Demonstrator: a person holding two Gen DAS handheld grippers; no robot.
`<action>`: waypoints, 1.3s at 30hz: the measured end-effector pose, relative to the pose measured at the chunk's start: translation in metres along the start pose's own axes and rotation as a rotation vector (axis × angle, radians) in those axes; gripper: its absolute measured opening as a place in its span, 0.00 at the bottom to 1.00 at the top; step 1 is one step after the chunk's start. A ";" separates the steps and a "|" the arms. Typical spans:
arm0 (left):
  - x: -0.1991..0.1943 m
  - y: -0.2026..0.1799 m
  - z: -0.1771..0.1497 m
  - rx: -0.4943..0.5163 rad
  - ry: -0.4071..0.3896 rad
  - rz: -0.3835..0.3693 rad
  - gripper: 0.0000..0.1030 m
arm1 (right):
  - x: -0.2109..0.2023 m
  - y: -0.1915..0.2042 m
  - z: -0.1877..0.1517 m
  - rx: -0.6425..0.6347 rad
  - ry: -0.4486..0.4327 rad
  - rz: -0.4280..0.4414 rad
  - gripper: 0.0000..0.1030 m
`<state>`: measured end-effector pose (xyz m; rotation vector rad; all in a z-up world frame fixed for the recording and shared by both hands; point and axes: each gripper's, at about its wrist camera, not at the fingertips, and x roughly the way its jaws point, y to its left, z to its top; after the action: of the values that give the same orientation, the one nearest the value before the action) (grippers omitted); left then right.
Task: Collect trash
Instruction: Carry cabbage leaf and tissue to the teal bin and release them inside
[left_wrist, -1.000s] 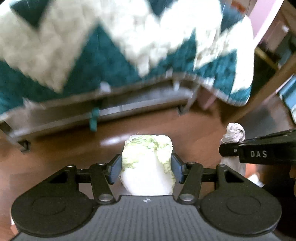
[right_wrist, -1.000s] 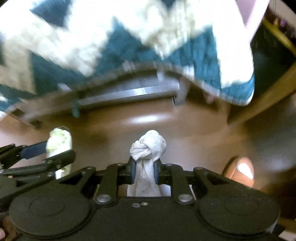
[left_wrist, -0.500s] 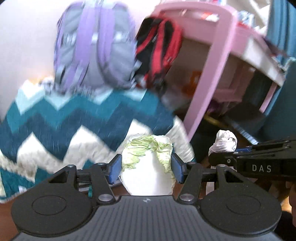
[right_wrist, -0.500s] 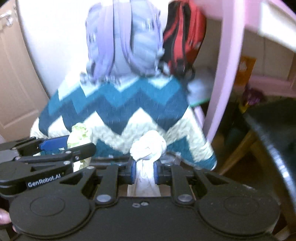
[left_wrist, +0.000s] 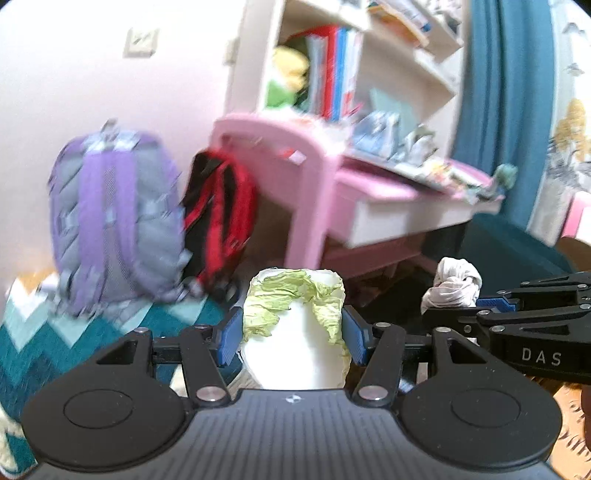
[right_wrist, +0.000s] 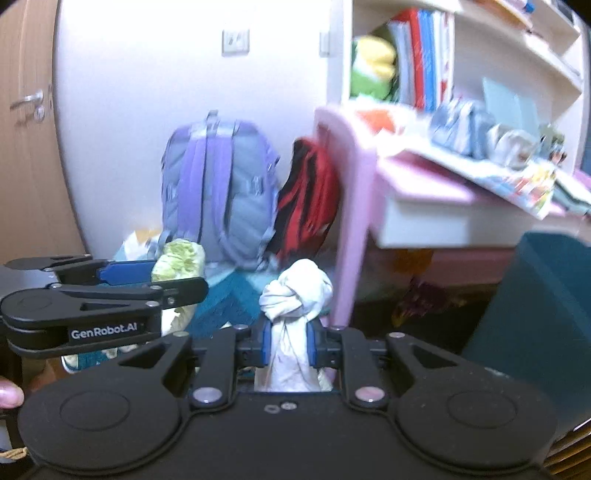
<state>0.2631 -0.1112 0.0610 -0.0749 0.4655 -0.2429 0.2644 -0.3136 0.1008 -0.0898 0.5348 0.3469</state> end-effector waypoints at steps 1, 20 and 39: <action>-0.002 -0.011 0.009 0.008 -0.012 -0.015 0.54 | -0.008 -0.008 0.005 0.002 -0.017 -0.012 0.16; 0.039 -0.221 0.124 0.220 -0.058 -0.269 0.55 | -0.072 -0.206 0.061 0.163 -0.121 -0.337 0.16; 0.193 -0.336 0.082 0.400 0.308 -0.296 0.55 | 0.029 -0.327 0.021 0.357 0.270 -0.408 0.18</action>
<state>0.3948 -0.4831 0.0926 0.2907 0.7042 -0.6396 0.4115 -0.6083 0.1017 0.1010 0.8199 -0.1647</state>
